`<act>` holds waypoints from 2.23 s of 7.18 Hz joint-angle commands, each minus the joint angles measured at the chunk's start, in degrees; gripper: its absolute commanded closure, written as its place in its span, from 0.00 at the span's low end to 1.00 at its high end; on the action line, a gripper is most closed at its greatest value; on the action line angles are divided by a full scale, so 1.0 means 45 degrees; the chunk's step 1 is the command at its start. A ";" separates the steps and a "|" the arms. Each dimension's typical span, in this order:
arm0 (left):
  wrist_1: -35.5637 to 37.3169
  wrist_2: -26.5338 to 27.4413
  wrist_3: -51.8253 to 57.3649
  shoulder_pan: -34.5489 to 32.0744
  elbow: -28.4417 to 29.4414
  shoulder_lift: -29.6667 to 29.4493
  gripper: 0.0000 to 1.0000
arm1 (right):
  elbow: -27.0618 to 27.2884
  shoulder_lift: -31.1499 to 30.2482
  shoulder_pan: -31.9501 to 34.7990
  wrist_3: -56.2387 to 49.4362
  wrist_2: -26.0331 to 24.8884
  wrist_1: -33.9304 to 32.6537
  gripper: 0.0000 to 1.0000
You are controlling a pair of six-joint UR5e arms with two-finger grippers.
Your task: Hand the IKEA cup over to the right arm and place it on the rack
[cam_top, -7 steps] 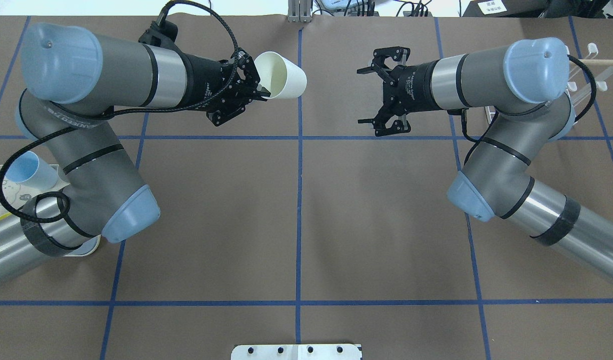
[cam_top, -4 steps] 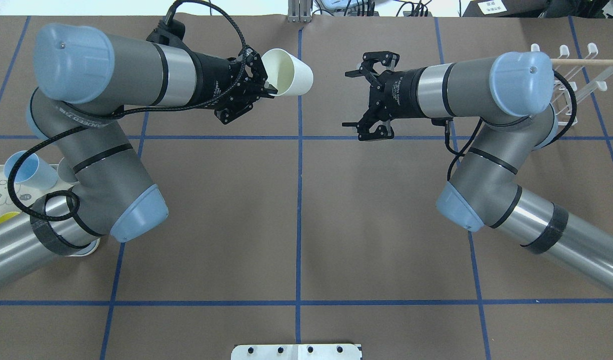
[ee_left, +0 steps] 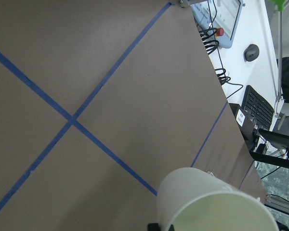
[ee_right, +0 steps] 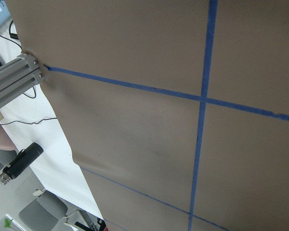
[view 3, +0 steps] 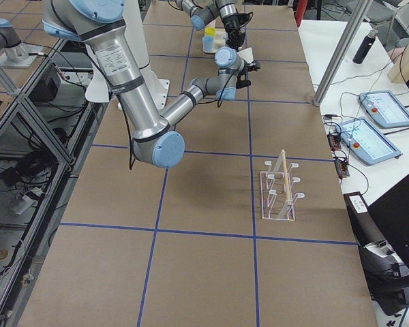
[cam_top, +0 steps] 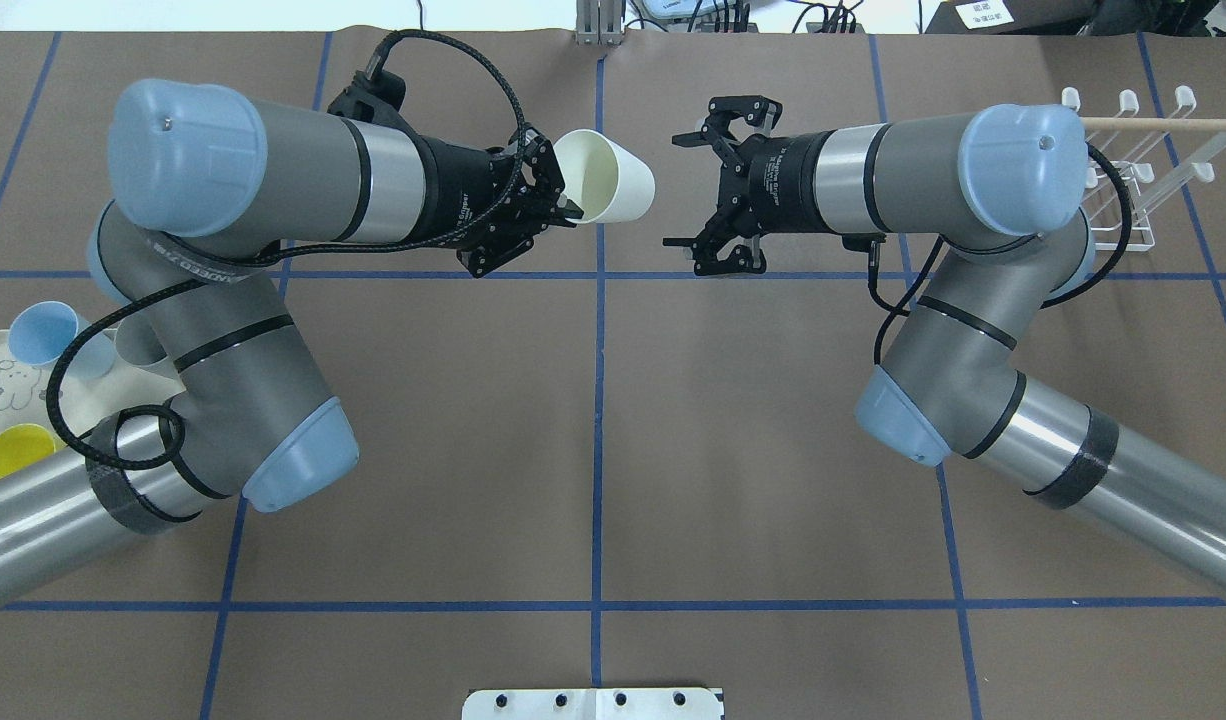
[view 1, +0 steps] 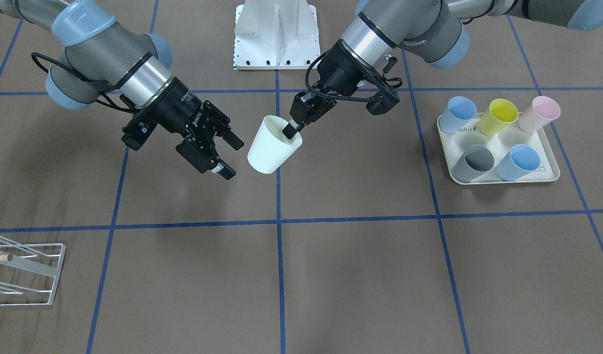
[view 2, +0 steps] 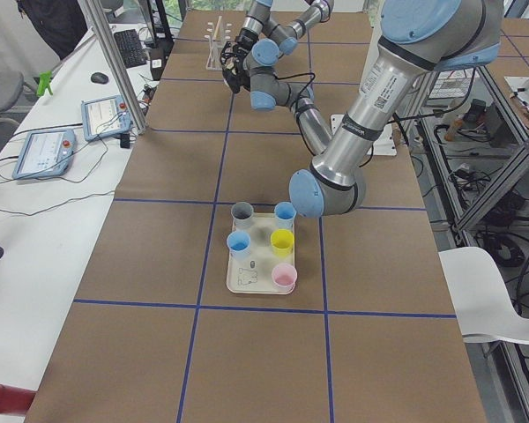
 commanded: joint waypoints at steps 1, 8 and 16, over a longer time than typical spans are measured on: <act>-0.0002 0.0000 -0.0026 0.0125 -0.0014 -0.0173 1.00 | -0.0001 0.0044 -0.0184 -0.0015 -0.0042 0.0019 0.01; -0.0002 0.0000 -0.0280 0.0379 -0.0033 -0.0310 1.00 | 0.0018 0.0044 -0.0478 -0.0074 -0.0140 0.0390 0.14; 0.0017 -0.0039 -0.0124 0.0321 -0.0209 -0.0213 0.00 | 0.0271 0.0025 -0.0343 -0.0538 -0.0120 0.0371 0.82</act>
